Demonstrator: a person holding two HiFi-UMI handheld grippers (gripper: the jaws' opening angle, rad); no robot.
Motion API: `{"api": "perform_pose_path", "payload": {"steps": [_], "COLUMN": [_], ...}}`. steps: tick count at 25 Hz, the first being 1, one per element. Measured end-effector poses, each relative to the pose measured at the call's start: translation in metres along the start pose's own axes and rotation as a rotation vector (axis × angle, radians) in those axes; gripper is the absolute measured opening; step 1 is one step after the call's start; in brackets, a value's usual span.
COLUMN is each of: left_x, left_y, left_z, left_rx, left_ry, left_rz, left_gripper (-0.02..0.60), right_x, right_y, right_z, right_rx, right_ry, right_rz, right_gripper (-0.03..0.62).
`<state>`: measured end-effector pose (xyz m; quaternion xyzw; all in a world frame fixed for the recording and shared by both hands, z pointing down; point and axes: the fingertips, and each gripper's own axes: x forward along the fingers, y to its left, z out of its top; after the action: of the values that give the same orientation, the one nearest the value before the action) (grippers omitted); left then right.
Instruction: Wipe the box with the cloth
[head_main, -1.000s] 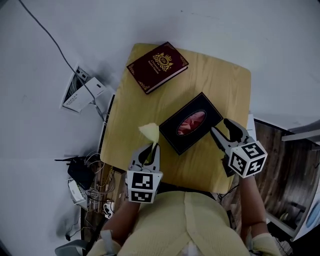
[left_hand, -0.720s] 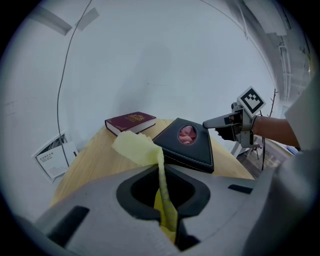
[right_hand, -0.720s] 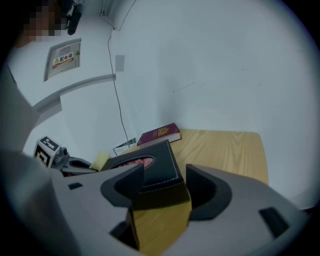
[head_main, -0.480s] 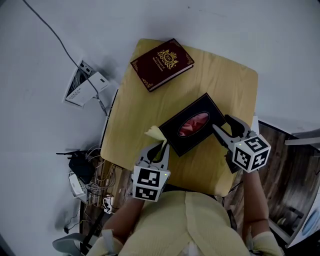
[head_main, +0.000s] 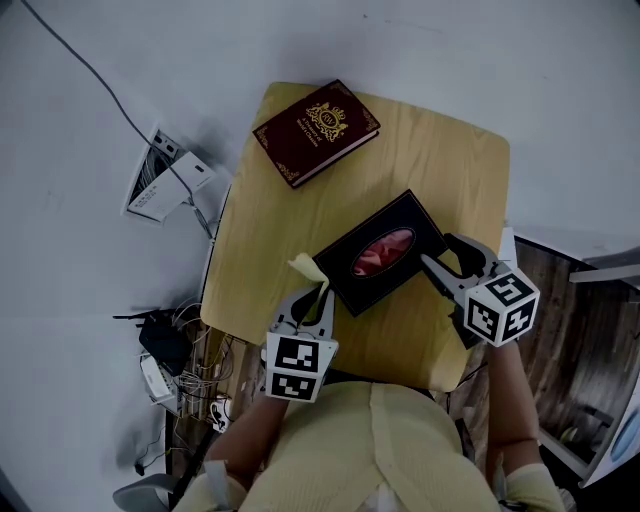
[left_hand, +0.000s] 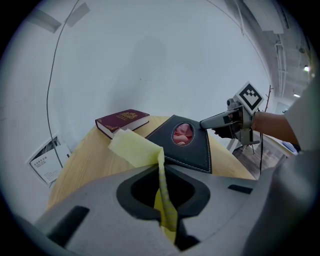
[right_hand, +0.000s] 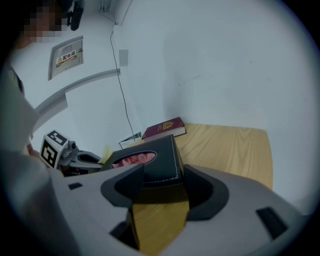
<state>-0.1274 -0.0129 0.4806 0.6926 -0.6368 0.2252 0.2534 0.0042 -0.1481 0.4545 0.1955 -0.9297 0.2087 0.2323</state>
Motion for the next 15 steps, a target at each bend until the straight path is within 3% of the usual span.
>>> {"api": "perform_pose_path", "payload": {"steps": [15], "left_x": [0.019], "left_y": [0.022], "left_z": [0.021], "left_rx": [0.104], "left_ry": [-0.012], "left_rz": [-0.018], "left_gripper": [0.029], "right_x": [-0.027], "right_y": [0.013], "right_z": [-0.028], "right_rx": [0.106], "right_ry": [-0.028], "right_rz": [-0.124], "right_gripper": [0.241]}}
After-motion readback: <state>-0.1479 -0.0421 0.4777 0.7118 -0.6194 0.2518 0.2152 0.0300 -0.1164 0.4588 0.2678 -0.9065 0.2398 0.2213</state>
